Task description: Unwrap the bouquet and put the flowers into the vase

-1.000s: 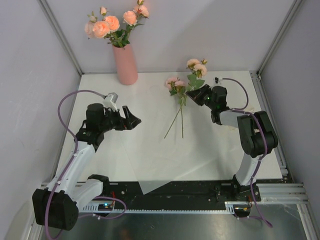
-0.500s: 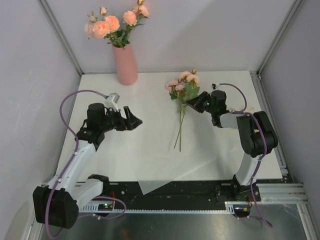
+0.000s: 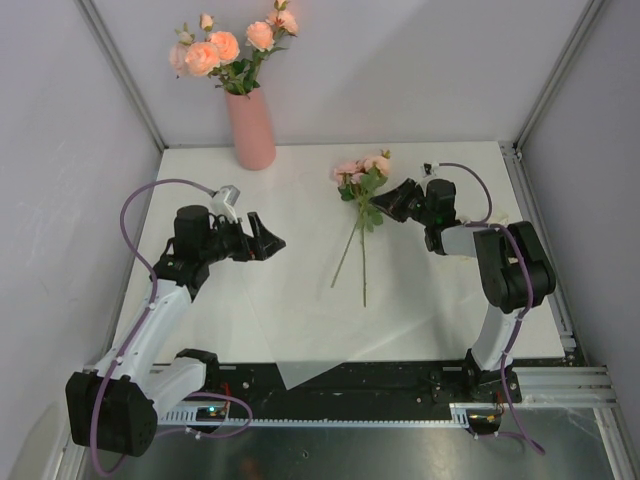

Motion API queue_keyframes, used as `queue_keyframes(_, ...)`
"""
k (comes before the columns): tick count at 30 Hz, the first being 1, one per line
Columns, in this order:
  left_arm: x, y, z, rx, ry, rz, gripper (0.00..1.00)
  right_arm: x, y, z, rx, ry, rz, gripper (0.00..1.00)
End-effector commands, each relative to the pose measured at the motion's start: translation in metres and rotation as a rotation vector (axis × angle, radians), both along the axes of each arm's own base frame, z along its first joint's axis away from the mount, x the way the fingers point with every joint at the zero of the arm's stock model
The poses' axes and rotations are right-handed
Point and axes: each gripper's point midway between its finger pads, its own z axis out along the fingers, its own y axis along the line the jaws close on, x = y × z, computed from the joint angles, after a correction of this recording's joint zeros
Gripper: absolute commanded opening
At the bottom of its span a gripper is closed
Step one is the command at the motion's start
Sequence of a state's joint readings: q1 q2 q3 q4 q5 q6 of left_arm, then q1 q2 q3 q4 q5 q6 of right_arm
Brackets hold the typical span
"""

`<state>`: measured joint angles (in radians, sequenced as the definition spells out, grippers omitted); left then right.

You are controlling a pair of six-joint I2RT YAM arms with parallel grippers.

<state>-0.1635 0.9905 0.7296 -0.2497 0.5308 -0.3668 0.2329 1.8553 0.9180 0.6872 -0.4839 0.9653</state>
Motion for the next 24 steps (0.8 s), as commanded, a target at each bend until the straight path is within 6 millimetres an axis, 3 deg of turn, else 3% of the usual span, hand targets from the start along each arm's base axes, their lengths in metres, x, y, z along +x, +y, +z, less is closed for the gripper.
queue_keyframes(1,0.004,-0.006,0.025,-0.02,-0.066,-0.029,0.95,0.003,0.004,0.011,0.058,-0.037,0.024,0.05)
queue_keyframes(4,0.004,-0.006,0.024,-0.02,-0.065,-0.029,0.95,0.001,0.003,0.012,0.064,-0.031,0.018,0.11)
queue_keyframes(8,0.004,-0.006,0.025,-0.02,-0.067,-0.03,0.95,-0.001,0.0,0.008,0.026,0.004,-0.013,0.27)
queue_keyframes(12,0.004,-0.006,0.025,-0.02,-0.068,-0.03,0.95,-0.008,0.002,-0.013,-0.064,0.1,-0.05,0.4)
queue_keyframes(17,0.003,-0.006,0.026,-0.02,-0.07,-0.03,0.95,-0.017,0.015,-0.041,-0.089,0.232,-0.118,0.42)
queue_keyframes(24,0.002,-0.004,0.027,-0.016,-0.08,-0.023,0.95,-0.02,0.038,-0.062,-0.025,0.318,-0.172,0.43)
